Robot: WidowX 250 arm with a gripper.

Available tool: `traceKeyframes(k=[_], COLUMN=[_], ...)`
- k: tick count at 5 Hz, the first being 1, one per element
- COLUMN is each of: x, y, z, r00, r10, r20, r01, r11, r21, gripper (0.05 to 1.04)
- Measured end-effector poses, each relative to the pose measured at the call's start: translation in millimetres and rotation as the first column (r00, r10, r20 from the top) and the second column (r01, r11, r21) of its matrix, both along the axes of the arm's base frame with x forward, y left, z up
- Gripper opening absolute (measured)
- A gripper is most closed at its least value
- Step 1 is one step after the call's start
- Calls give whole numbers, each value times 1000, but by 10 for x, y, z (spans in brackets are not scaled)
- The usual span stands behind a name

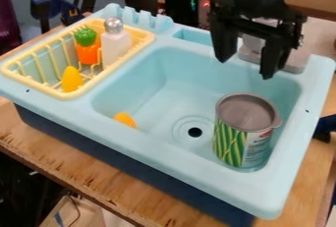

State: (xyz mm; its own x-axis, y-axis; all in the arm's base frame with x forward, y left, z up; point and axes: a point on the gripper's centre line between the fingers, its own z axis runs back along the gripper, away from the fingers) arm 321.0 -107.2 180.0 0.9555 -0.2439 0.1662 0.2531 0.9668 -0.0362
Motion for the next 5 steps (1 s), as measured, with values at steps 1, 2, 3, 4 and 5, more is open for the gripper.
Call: traceKeyframes(k=[1, 2, 3, 4, 5], x=[113, 215, 309, 355, 383], y=[-28, -23, -36, -16, -11], z=[-65, -73, -175, -240, -349], r00=[1000, 997, 993, 991, 991], r10=[13, 34, 66, 91, 104], r20=[24, 76, 94, 99, 83], r01=[-13, -33, -65, -92, -106], r11=[1000, 999, 998, 996, 994], r21=[-5, -7, -8, 6, 18], gripper=[1000, 1000, 1000, 1000, 1001])
